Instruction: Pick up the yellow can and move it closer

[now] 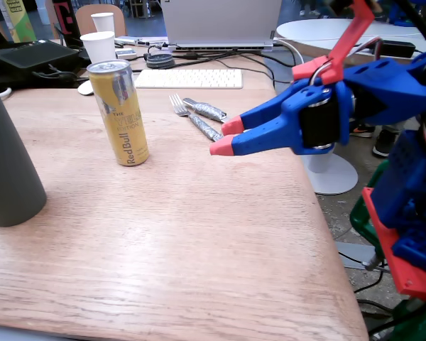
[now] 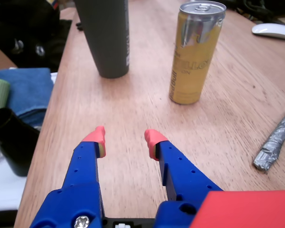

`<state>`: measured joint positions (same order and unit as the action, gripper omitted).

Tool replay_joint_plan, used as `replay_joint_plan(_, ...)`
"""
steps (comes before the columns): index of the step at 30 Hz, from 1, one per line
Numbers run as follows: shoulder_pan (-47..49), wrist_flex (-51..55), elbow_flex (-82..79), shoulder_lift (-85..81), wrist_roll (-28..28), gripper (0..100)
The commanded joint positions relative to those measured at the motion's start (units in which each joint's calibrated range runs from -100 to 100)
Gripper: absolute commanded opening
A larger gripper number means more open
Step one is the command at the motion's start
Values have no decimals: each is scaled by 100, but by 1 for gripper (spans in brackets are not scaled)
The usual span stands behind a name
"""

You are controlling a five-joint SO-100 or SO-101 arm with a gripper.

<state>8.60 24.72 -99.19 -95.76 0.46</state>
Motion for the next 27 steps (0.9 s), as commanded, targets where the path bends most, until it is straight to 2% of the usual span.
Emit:
replay_joint_plan(1,71,-124,-43,-55,-20,18)
replay_joint_plan(3,71,-42,-43,-38,-39,18)
replay_joint_plan(9,-81,1428,-43,-81,-39,18)
replay_joint_plan(20,-115,1321,-43,39,29,19)
replay_joint_plan(22,-149,689,-25,803,103,19)
replay_joint_plan(24,-453,-814,-34,1652,567,20)
replay_joint_plan(27,-860,-2176,-15,2801,884,34)
